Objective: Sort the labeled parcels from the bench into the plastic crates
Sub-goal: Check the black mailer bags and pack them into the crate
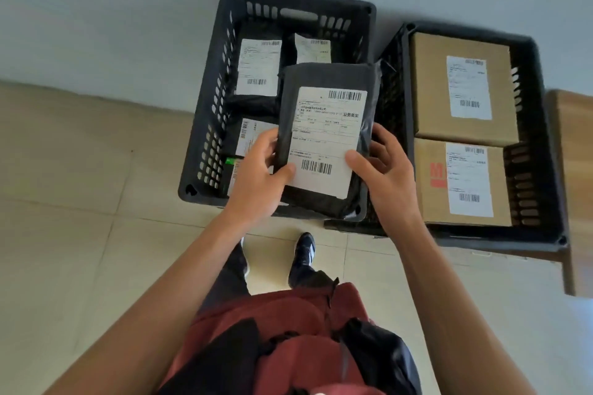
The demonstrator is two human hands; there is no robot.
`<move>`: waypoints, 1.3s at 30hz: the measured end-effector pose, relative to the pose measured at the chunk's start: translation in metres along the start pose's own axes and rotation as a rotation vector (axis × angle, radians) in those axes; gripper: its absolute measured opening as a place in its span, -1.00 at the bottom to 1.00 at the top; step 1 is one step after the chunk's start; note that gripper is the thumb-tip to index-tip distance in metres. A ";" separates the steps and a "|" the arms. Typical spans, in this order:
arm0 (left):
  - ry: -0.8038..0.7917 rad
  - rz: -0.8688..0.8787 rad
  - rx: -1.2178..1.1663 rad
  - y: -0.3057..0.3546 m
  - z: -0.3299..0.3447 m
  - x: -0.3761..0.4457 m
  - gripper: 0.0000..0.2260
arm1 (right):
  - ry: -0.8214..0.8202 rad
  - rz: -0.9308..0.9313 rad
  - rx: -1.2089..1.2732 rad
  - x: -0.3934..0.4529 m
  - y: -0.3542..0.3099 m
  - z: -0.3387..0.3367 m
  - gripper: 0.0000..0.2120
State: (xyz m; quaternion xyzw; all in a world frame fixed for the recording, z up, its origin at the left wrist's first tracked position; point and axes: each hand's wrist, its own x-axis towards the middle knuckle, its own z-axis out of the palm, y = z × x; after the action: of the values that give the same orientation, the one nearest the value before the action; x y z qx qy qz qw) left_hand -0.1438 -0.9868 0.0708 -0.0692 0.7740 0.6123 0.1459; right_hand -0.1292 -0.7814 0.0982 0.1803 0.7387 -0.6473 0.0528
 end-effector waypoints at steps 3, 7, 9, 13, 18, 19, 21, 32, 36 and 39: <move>-0.121 0.015 0.016 -0.010 -0.007 0.018 -0.53 | 0.129 0.029 -0.036 -0.004 -0.001 0.016 -0.42; -0.284 0.037 0.027 -0.020 -0.020 0.036 -0.51 | 0.257 0.053 -0.031 -0.009 -0.002 0.037 -0.47; -0.340 0.030 0.043 -0.026 -0.028 0.044 -0.50 | 0.292 0.077 -0.037 -0.009 -0.001 0.045 -0.49; -0.403 -0.003 0.103 -0.038 -0.037 0.050 -0.45 | 0.366 0.105 -0.139 -0.005 0.004 0.052 -0.48; -0.410 0.027 0.250 -0.041 -0.036 0.057 -0.50 | 0.416 0.125 -0.330 0.000 0.013 0.057 -0.43; -0.401 0.040 0.267 -0.042 -0.036 0.059 -0.53 | 0.424 0.124 -0.383 0.001 0.015 0.059 -0.42; -0.398 0.055 0.277 -0.043 -0.035 0.063 -0.58 | 0.431 0.114 -0.496 0.002 0.020 0.062 -0.40; -0.817 -0.173 0.336 -0.072 -0.015 0.095 -0.49 | 0.241 0.218 -0.818 0.044 0.037 0.077 -0.27; -0.803 -0.278 0.262 -0.079 -0.010 0.100 -0.49 | 0.166 0.287 -0.873 0.056 0.045 0.081 -0.22; -0.785 -0.353 0.172 -0.082 -0.005 0.102 -0.51 | 0.133 0.335 -0.895 0.065 0.050 0.082 -0.21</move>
State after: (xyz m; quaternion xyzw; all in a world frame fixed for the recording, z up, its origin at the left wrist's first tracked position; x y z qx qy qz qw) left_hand -0.2177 -1.0042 -0.0359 0.0499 0.6843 0.4913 0.5365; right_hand -0.1853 -0.8436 0.0185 0.2976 0.9072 -0.2355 0.1814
